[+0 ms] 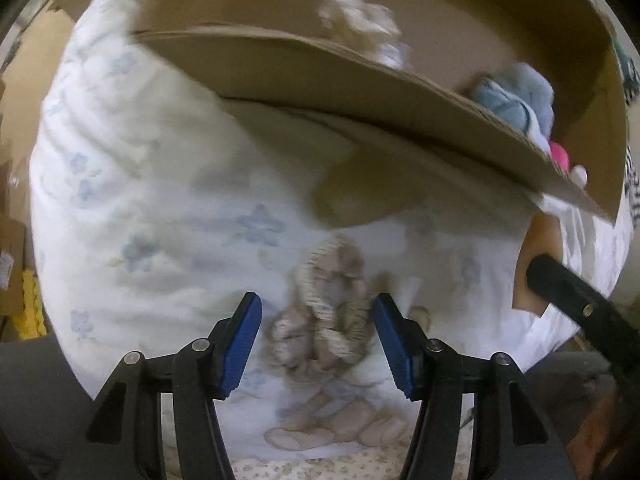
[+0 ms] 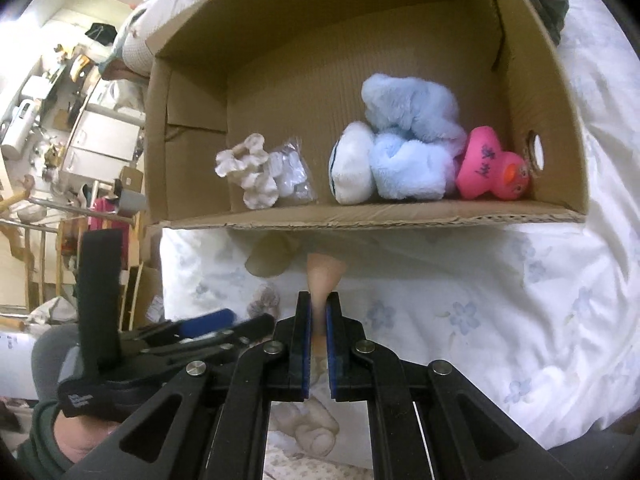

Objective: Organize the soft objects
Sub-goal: 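Grasp the peach-coloured stick with the right tool while the left tool grasps another lace scrunchie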

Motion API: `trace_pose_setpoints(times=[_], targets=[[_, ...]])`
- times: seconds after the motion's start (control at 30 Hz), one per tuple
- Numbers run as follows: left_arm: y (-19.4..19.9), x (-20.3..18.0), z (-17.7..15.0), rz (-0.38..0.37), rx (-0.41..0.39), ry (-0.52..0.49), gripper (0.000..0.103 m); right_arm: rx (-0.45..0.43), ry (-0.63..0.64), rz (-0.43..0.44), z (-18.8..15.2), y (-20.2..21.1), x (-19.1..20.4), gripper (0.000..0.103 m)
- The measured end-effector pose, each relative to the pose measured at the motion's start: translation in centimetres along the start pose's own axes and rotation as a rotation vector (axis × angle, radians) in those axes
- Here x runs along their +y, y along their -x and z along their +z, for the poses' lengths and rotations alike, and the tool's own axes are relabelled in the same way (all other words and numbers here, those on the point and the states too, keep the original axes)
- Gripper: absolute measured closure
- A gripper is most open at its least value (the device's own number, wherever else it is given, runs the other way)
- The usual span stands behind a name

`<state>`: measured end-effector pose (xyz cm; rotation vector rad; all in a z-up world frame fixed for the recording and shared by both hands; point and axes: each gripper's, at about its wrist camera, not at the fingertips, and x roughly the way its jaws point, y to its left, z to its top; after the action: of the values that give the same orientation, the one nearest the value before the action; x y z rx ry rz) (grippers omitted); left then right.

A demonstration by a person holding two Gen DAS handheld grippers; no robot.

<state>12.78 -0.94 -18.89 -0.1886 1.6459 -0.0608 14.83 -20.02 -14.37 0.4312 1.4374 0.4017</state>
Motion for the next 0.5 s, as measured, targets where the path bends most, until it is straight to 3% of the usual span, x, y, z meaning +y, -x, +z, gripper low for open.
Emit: trace_pose_setpoints(times=[0.07,0.17,0.23,0.27,0.5], targets=[[-0.6,-0.7,-0.1,0.026,0.003,-0.029,0.049,-0.009,-0.006,0.007,0.0,0.4,-0.2,0.095],[-1.2,-1.2,-0.3,0.065,0.006,-0.046,0.062,-0.018,-0.002,0.010,-0.1,0.7,-0.3,0.095],[-1.3,-1.2,-0.4,0.068,0.004,-0.040,0.076,-0.022,-0.001,0.015,-0.2,0.7,-0.2,0.095],[-1.2,-1.0,-0.4,0.060,0.006,-0.030,0.090,-0.024,0.000,0.016,-0.3,0.3,0.1,0.095],[1.5,0.9,0.2,0.037,-0.077,0.006,0.091,-0.035,0.007,0.024,-0.6,1.0,0.3,0.095]])
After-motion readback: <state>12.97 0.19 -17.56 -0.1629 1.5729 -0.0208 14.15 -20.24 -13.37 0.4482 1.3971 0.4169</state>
